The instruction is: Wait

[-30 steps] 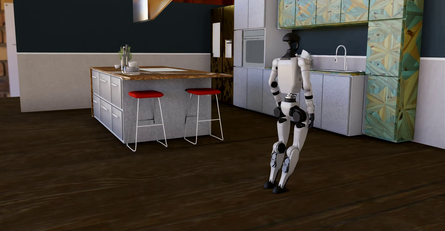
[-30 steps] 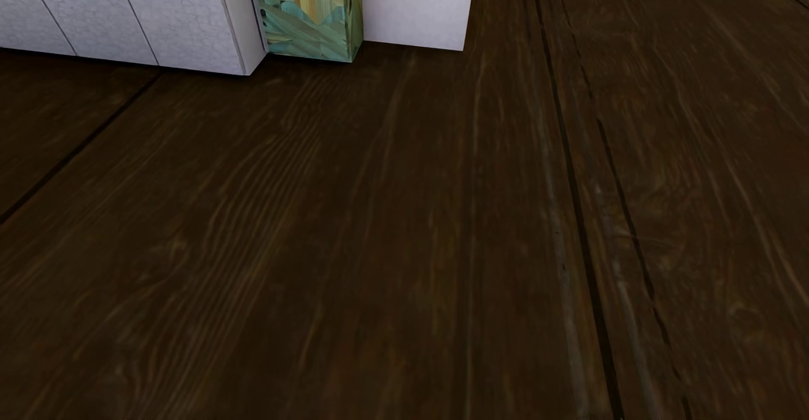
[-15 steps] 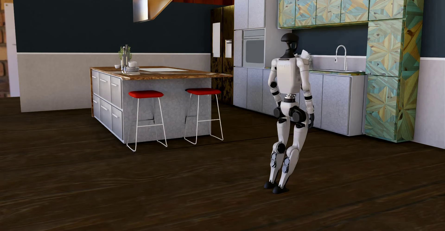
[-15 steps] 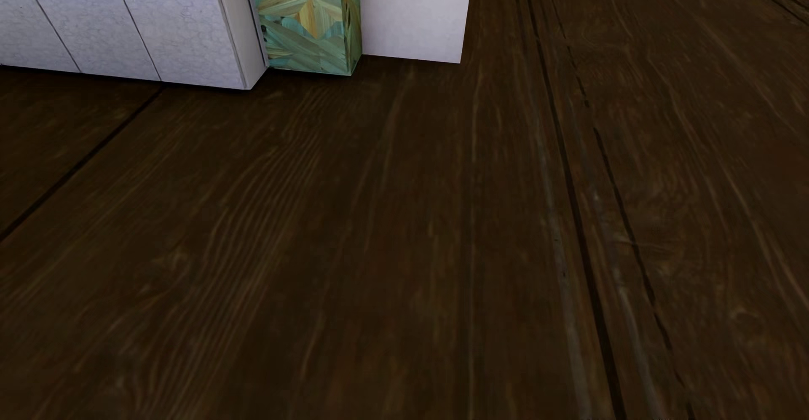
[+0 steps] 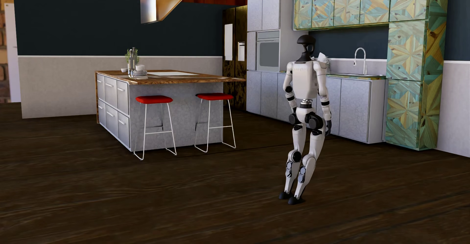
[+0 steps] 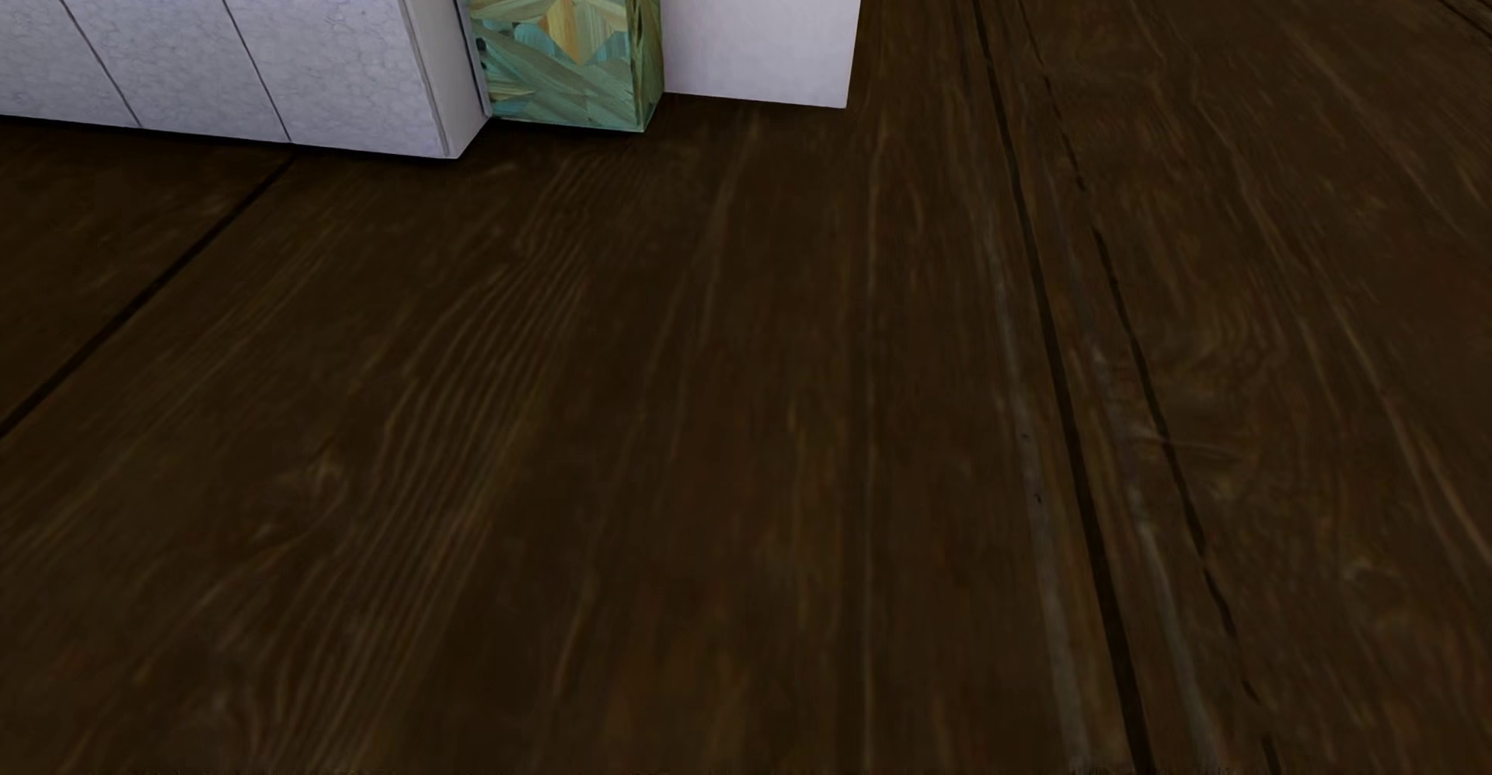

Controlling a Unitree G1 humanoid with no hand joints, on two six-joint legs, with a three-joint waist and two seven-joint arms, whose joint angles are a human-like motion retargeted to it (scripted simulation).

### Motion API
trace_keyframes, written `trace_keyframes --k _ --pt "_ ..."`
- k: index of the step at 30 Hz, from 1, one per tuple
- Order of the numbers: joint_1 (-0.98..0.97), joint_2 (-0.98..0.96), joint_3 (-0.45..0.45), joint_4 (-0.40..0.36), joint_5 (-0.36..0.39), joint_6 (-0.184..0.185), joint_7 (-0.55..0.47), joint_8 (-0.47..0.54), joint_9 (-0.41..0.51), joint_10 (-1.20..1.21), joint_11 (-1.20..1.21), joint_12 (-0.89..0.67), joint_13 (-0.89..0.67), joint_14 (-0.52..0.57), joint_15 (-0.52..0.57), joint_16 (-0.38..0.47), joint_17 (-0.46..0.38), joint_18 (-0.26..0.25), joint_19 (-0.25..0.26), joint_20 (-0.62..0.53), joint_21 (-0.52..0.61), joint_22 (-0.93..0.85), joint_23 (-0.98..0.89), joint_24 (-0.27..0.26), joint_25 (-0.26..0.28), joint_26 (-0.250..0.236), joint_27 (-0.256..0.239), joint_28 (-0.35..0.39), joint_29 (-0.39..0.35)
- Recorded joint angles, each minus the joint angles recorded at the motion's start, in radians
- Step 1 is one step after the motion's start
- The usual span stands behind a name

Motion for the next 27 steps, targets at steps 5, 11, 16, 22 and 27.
trace_keyframes --k 5,11,16,22,27 --pt "-0.003 -0.002 0.0 -0.001 -0.001 -0.002 0.0 0.0 -0.004 0.001 -0.001 0.007 0.007 -0.001 -0.001 0.002 0.002 0.0 0.0 0.036 -0.022 -0.005 0.004 0.0 0.0 0.0 0.0 0.0 0.0" --pt "-0.015 -0.006 -0.006 0.014 0.001 0.002 0.0 0.0 0.014 0.024 0.037 0.018 0.027 0.017 -0.028 0.008 -0.003 0.0 0.0 0.095 -0.084 -0.024 -0.025 0.0 0.0 0.0 0.0 0.0 0.0" --pt "-0.015 -0.01 0.004 0.028 0.014 0.006 0.0 0.0 0.014 0.01 0.021 0.052 0.062 0.027 -0.022 0.017 -0.017 0.0 0.0 0.124 -0.093 -0.057 -0.045 0.0 0.0 0.0 0.0 0.0 0.0" --pt "-0.034 -0.03 -0.001 0.03 0.019 0.013 0.0 0.0 0.001 0.012 0.025 0.092 0.095 0.038 -0.011 0.023 -0.016 0.0 0.0 0.134 -0.122 -0.056 -0.054 0.0 0.0 0.0 0.0 0.0 0.0" --pt "-0.036 -0.027 0.004 0.028 0.018 0.015 0.0 0.0 0.007 0.015 0.019 0.094 0.1 0.04 -0.007 0.026 -0.014 0.0 0.0 0.149 -0.141 -0.063 -0.066 0.0 0.0 0.0 0.0 0.0 0.0"
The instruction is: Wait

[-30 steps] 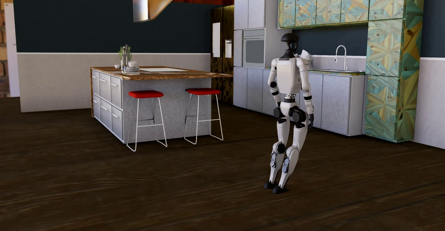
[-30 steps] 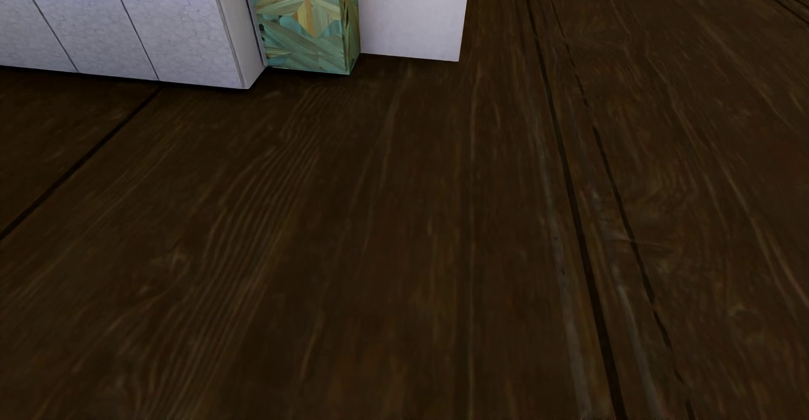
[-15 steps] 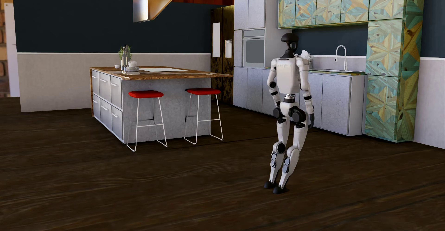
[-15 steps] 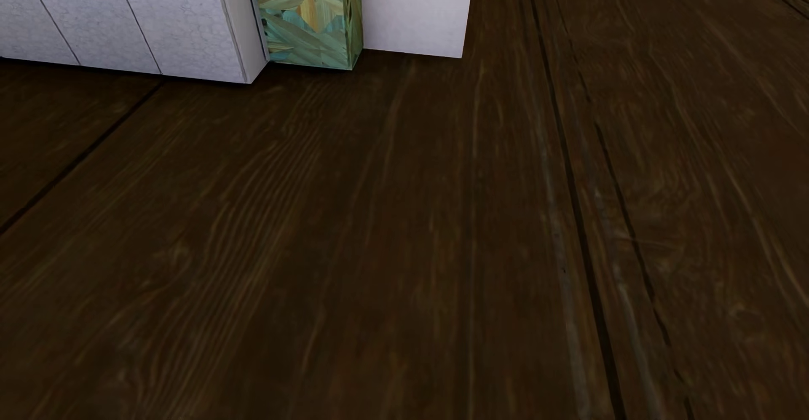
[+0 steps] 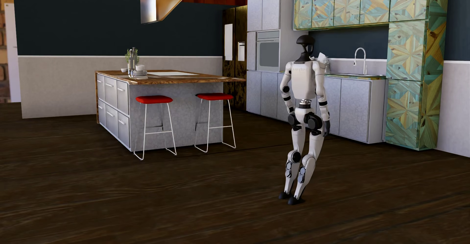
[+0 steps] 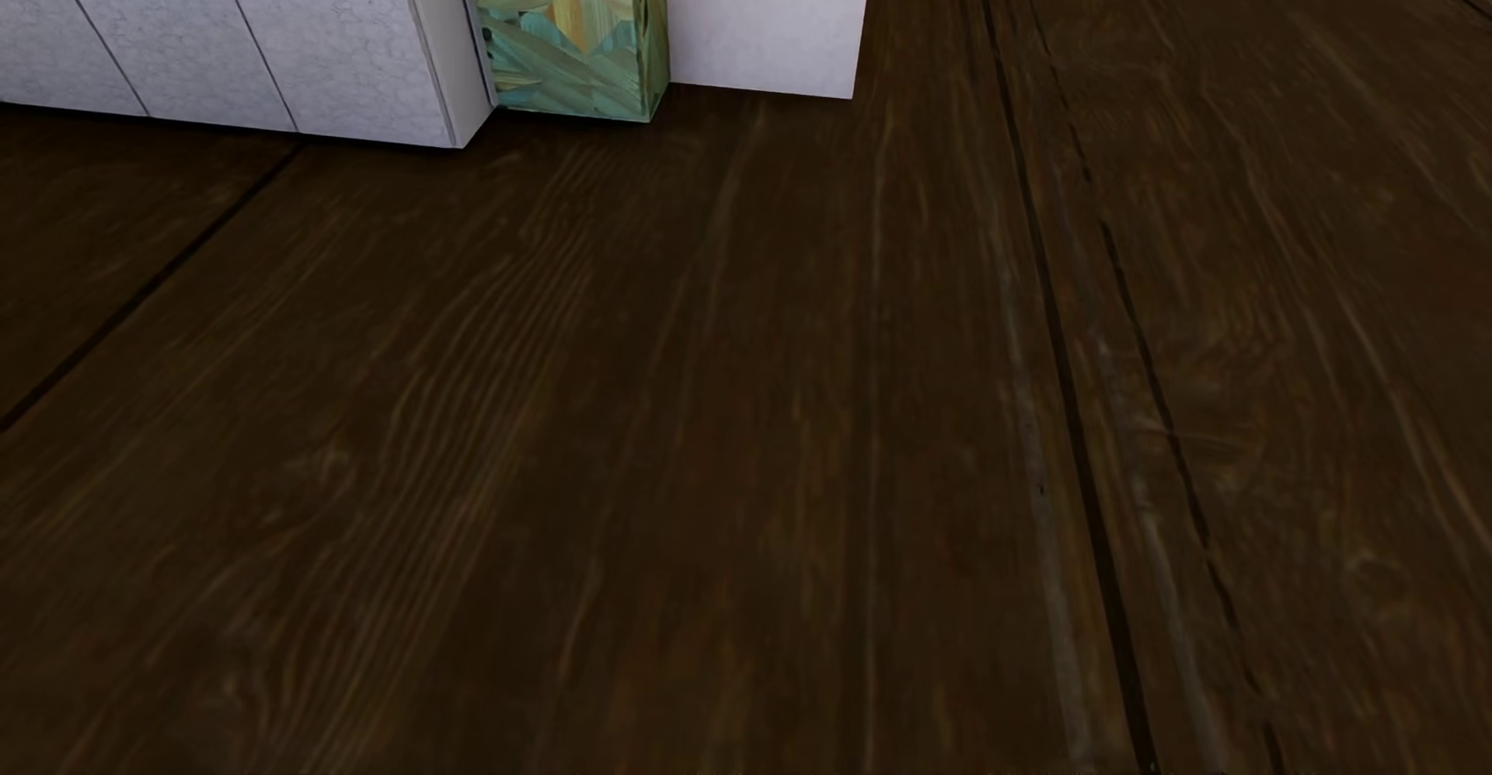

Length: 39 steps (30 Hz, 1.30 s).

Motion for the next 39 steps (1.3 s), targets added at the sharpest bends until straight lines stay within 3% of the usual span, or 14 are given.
trace_keyframes --k 39 --pt "0.016 0.009 -0.002 -0.002 0.002 -0.007 0.0 0.0 0.004 -0.013 -0.009 -0.014 -0.011 -0.016 0.006 -0.004 0.006 0.0 0.0 -0.034 0.022 0.002 0.01 0.0 0.0 0.0 0.0 0.0 0.0"
